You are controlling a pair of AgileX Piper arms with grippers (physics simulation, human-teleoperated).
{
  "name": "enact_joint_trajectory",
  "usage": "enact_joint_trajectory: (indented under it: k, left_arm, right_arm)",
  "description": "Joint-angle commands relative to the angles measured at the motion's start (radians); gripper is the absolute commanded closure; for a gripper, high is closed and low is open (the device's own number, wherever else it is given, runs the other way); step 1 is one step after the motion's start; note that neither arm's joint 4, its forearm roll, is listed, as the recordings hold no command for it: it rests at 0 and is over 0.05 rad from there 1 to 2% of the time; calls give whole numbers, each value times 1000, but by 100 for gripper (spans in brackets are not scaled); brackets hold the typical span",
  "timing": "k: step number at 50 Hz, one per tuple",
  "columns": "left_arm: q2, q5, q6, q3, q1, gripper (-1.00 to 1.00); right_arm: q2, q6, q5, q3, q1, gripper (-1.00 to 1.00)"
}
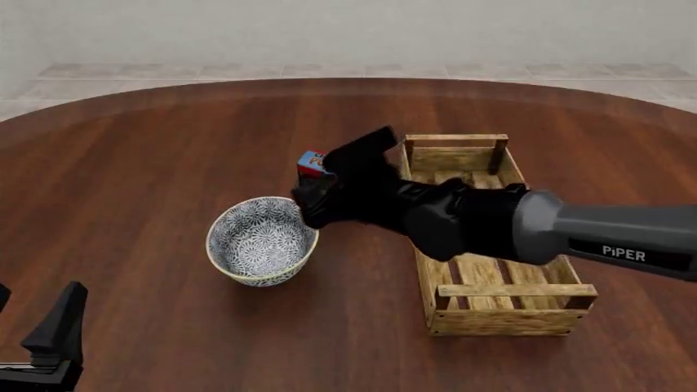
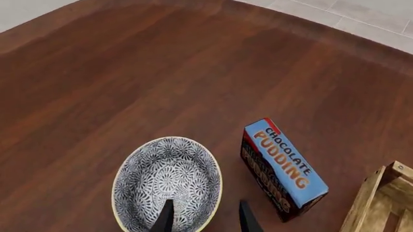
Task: Pick up the bowl on the left and put it in the tray.
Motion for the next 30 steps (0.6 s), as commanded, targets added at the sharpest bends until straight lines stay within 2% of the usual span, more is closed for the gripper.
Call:
enact_joint_trajectory:
  k: [1, 9, 30]
  left_arm:
    - [0, 0, 0, 0, 0, -100]
    - [0, 0, 0, 0, 0, -100]
    - [0, 0, 0, 0, 0, -100]
  right_arm:
    - [55, 33, -15, -18, 17, -100]
    - [97, 65, -35, -22, 14, -100]
    - [127, 92, -77, 3, -8, -100]
